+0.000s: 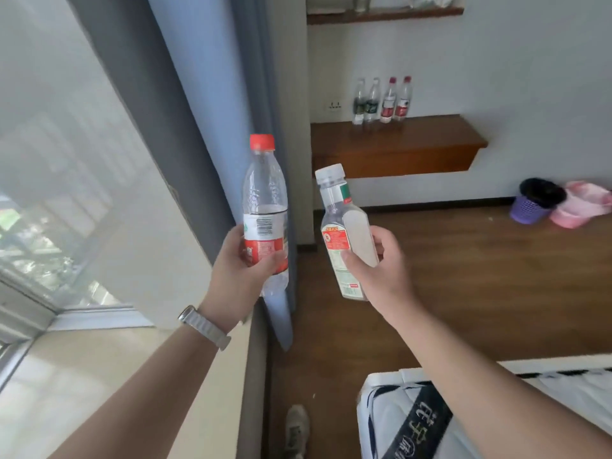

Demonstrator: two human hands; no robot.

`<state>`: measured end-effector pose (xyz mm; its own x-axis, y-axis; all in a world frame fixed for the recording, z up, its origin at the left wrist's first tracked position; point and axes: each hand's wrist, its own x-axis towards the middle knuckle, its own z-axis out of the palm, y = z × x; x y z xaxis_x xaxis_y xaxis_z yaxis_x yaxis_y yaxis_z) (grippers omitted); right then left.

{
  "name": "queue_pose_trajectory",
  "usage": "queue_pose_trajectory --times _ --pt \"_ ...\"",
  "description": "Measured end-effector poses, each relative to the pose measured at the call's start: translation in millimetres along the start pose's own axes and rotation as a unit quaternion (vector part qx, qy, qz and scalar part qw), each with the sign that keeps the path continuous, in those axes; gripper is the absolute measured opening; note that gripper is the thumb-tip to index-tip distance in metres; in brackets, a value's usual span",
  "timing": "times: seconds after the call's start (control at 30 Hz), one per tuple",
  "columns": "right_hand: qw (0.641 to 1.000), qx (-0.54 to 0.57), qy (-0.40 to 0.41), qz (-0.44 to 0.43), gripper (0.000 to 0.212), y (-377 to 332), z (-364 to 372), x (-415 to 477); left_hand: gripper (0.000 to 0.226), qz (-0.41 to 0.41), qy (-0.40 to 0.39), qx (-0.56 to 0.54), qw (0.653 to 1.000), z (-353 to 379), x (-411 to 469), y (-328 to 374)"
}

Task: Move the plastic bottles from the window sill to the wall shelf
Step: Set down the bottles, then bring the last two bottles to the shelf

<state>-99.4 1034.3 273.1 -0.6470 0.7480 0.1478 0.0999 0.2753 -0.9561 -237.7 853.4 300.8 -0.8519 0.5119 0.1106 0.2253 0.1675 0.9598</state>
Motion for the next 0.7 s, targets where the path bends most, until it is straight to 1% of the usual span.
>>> queue_pose_trajectory --times 0.13,0.23,0.43,0.57,0.7 --pt "0.999 -0.022 0.032 0.014 0.045 4.0 3.9 40.9 0.055 0.004 -0.044 -0.024 0.999 18.5 57.3 -8.4" --pt "0.997 -0.034 0.054 0.031 0.048 0.2 15.9 75.0 0.052 0.004 -0.062 -0.036 0.997 27.3 100.4 -11.1" --pt "0.994 -0.050 0.089 0.048 0.050 -2.8 37.3 141.5 0.058 0.021 -0.098 -0.048 0.994 42.9 190.9 -15.1" --pt "0.989 -0.040 0.124 0.071 0.050 -2.0 39.1 174.5 0.059 0.011 -0.114 -0.066 0.991 54.5 229.2 -11.4" --pt "0.986 -0.021 0.147 0.072 0.048 1.4 33.7 198.5 0.058 0.010 -0.129 -0.066 0.989 70.9 259.5 -4.9"
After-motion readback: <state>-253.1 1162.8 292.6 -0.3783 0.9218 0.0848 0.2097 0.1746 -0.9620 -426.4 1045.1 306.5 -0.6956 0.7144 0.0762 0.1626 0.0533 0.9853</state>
